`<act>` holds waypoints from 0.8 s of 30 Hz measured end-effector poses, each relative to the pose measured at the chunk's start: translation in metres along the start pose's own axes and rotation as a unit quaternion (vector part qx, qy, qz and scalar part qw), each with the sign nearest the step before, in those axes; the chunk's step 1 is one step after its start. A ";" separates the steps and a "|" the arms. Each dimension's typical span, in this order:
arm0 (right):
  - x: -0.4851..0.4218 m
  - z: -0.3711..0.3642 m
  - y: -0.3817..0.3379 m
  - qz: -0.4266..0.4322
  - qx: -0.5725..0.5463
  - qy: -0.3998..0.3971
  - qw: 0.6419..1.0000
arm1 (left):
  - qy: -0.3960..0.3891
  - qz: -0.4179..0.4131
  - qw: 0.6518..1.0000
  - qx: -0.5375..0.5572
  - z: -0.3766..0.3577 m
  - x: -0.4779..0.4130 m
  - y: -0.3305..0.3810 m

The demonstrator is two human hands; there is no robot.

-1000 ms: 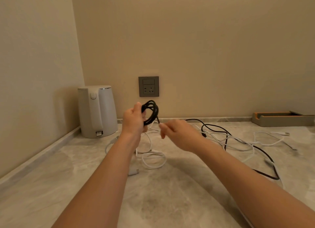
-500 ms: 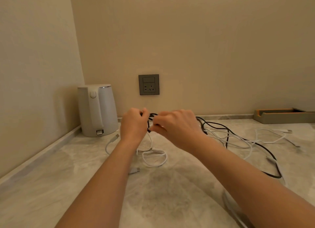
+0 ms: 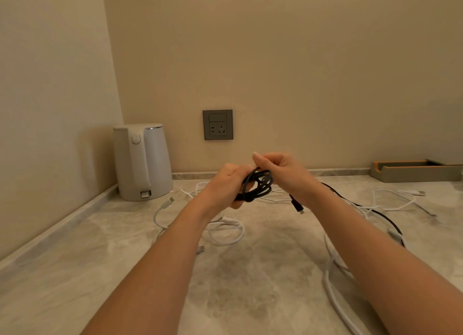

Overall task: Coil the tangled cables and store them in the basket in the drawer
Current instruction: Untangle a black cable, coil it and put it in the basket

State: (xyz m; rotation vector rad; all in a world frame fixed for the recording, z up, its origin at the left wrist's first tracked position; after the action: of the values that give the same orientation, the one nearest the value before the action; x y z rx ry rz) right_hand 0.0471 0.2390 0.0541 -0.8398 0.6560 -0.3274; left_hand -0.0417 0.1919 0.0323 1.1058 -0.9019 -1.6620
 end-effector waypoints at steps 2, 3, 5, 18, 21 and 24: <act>-0.002 -0.006 0.008 -0.022 -0.026 0.029 0.999 | 0.022 -0.006 0.998 0.062 0.004 0.001 -0.004; -0.003 -0.012 0.012 -0.030 -0.022 0.036 0.999 | 0.043 -0.007 0.995 0.085 0.009 0.002 -0.006; -0.007 -0.022 0.018 -0.044 0.007 0.037 0.998 | 0.085 -0.011 0.990 0.116 0.019 0.005 -0.010; 0.011 -0.092 -0.041 0.004 0.565 -0.092 0.820 | 0.413 0.120 0.902 -0.030 0.089 0.044 -0.035; 0.013 -0.086 -0.054 0.051 0.602 -0.072 0.794 | 0.400 0.104 0.893 -0.179 0.085 0.043 -0.019; 0.016 -0.072 -0.057 0.067 0.601 -0.049 0.795 | 0.339 0.071 0.887 -0.307 0.071 0.033 -0.005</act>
State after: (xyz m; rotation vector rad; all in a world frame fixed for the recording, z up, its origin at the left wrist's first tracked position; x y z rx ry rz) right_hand 0.0117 0.1529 0.0566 0.4223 0.2841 -0.4772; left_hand -0.1158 0.1678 0.0425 1.0187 0.0131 -1.1648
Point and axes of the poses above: each hand's wrist, its own x-axis away from the middle knuckle, its own z-axis out of the back of the hand, y = z × x, the point moved 8 cm from there along -x, towards the middle knuckle, and after that the axes turned 14 degrees about -y, right-handed, at the moved point
